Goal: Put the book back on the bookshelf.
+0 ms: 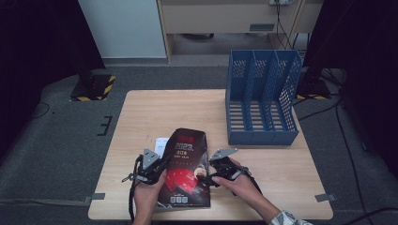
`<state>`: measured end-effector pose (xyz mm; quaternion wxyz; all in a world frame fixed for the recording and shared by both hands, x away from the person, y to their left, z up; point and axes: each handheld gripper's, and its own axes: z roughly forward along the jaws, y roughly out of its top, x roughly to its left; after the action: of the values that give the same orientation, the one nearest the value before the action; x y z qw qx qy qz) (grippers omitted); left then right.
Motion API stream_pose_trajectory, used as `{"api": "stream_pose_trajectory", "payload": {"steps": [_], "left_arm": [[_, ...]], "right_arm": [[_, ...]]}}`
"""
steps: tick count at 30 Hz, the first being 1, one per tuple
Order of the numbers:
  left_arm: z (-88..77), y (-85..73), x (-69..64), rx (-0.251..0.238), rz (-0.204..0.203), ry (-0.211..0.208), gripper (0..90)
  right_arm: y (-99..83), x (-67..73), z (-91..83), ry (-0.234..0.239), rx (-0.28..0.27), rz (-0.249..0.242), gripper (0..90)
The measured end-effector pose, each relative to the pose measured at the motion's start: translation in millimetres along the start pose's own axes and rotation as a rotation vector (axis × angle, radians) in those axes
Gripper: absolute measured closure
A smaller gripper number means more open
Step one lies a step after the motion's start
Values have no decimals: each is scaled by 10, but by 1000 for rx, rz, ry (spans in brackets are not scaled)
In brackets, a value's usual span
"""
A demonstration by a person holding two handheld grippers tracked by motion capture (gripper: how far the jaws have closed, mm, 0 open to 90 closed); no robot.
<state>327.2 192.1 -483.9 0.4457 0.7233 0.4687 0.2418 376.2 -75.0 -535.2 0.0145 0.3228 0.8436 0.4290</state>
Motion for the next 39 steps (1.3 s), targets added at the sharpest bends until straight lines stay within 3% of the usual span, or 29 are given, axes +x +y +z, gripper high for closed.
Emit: {"api": "stream_pose_trajectory", "payload": {"steps": [7, 12, 18, 22, 24, 28, 31, 37, 39], "left_arm": [[-3, -5, 28, -4, -11, 1, 891], [26, -31, 60, 29, -28, 23, 866], [70, -84, 171, 88, -39, 145, 494], [106, -138, 291, 140, -60, 149, 416], [134, -161, 330, 177, -51, 145, 369], [176, -211, 386, 234, -55, 151, 349], [191, -226, 394, 252, -64, 142, 344], [232, -252, 372, 305, -42, 145, 341], [245, -266, 373, 312, -55, 136, 339]], "right_arm": [[31, 41, 42, 50, 2, 29, 142], [16, 28, 29, 77, -3, 44, 161], [-12, 50, 37, 56, -20, 10, 161], [-30, 45, 34, 56, -32, 7, 161], [-31, 43, 37, 56, -39, 16, 161], [-31, 45, 37, 54, -37, 10, 161], [-31, 66, 42, 41, -36, 7, 160], [-31, 76, 44, 32, -34, -4, 159], [-31, 75, 44, 32, -34, -4, 160]]}}
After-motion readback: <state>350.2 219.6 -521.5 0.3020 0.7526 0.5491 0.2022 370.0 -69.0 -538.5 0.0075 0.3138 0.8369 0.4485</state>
